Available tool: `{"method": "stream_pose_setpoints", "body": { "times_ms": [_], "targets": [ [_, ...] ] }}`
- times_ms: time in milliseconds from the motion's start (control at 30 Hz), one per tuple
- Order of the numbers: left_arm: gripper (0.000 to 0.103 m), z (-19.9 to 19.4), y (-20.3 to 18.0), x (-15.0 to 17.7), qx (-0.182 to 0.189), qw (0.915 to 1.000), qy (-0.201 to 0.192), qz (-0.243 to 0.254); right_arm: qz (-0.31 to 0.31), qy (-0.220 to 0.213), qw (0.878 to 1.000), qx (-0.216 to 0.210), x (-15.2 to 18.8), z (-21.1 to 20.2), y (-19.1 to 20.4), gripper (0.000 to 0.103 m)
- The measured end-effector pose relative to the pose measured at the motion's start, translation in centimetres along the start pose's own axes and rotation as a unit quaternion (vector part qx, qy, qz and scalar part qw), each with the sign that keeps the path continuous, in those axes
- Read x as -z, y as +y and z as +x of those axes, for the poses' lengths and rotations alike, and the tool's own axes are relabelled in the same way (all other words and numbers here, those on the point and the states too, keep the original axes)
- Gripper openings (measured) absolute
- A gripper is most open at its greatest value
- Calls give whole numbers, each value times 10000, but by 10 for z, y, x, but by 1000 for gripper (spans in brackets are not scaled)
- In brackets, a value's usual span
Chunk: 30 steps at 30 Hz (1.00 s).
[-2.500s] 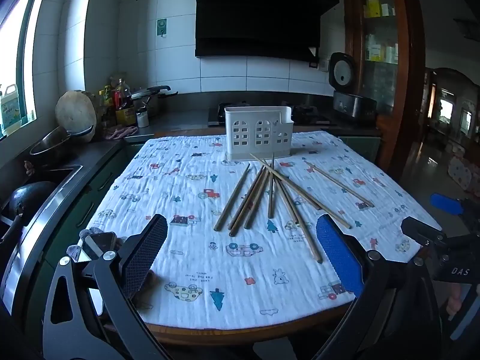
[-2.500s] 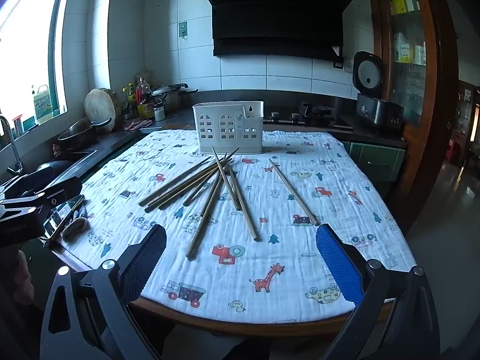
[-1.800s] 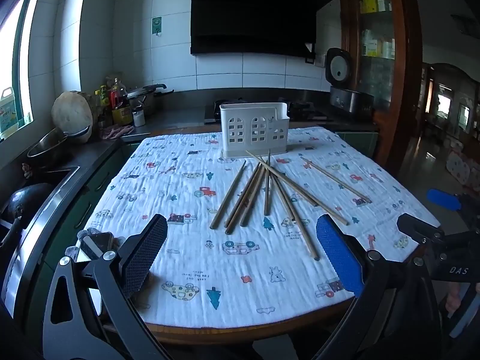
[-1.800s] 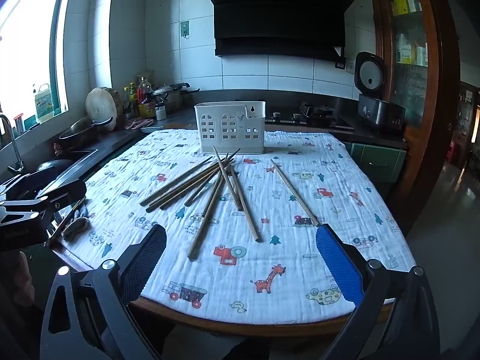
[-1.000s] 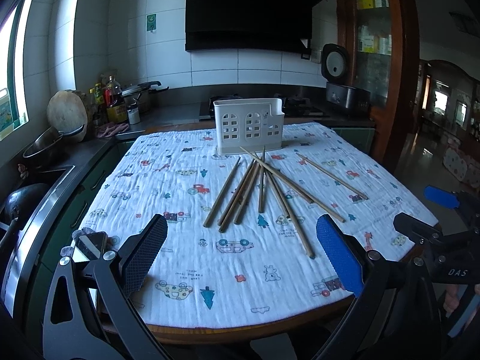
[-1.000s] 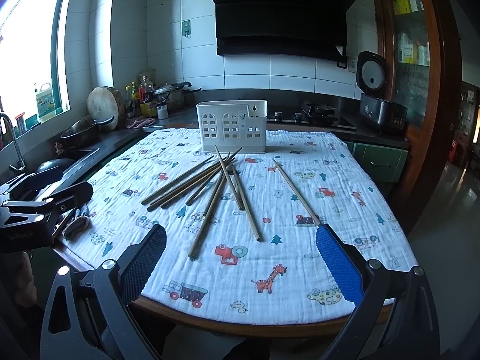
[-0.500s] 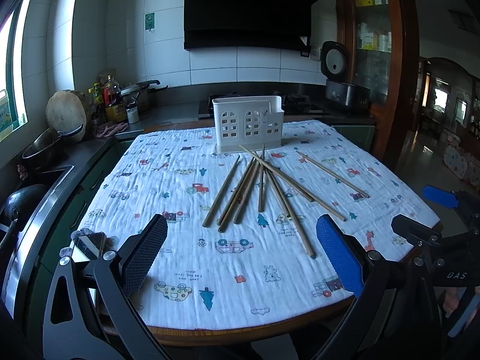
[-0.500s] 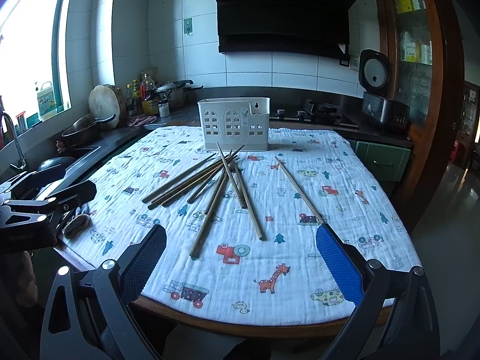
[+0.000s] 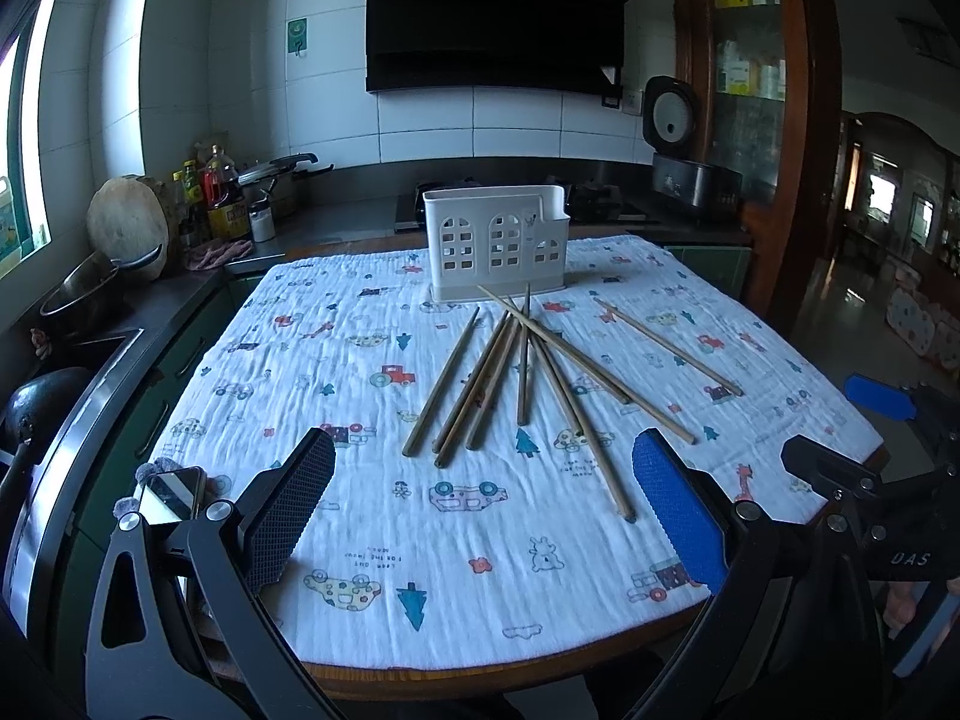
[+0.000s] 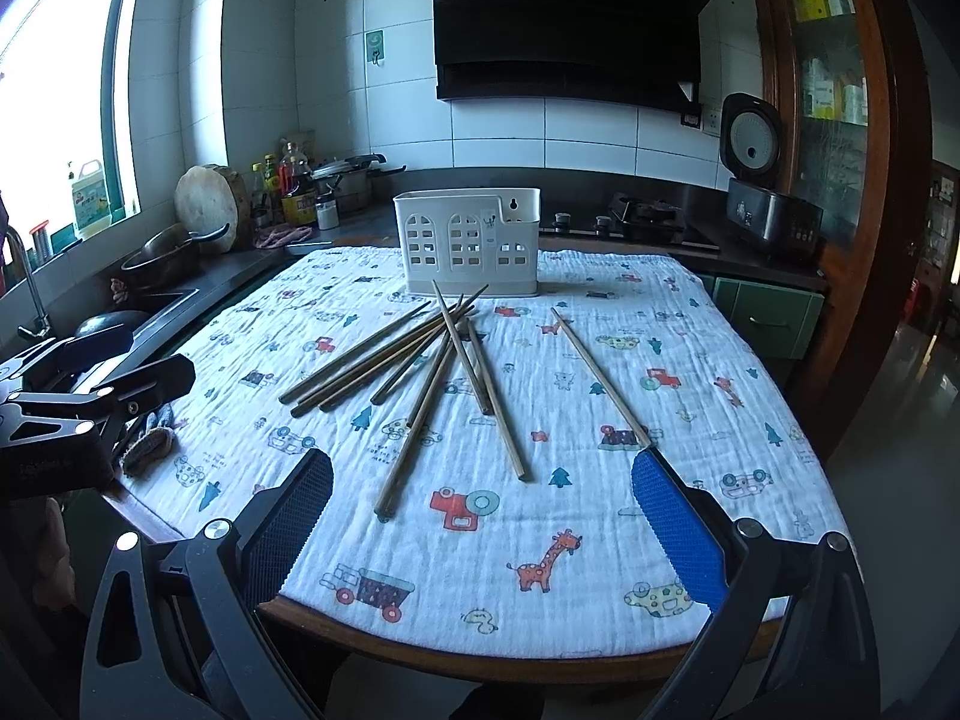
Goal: Organize utensils
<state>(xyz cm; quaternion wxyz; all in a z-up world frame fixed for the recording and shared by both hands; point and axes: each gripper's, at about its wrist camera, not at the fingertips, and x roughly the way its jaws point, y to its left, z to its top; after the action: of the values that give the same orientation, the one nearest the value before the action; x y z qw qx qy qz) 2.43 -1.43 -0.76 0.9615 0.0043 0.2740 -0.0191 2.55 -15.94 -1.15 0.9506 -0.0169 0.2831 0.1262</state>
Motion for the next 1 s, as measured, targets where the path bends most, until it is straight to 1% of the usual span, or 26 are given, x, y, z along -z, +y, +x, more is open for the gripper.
{"method": "stream_pose_setpoints", "body": {
  "times_ms": [733, 1000],
  "targets": [
    [98, 29, 15, -13, -40, 9999, 131, -72, -153, 92, 9998, 28, -10, 33, -8, 97],
    [98, 45, 28, -17, -94, 9996, 199, -153, -187, 192, 9996, -97, -16, 54, -19, 96]
  ]
}}
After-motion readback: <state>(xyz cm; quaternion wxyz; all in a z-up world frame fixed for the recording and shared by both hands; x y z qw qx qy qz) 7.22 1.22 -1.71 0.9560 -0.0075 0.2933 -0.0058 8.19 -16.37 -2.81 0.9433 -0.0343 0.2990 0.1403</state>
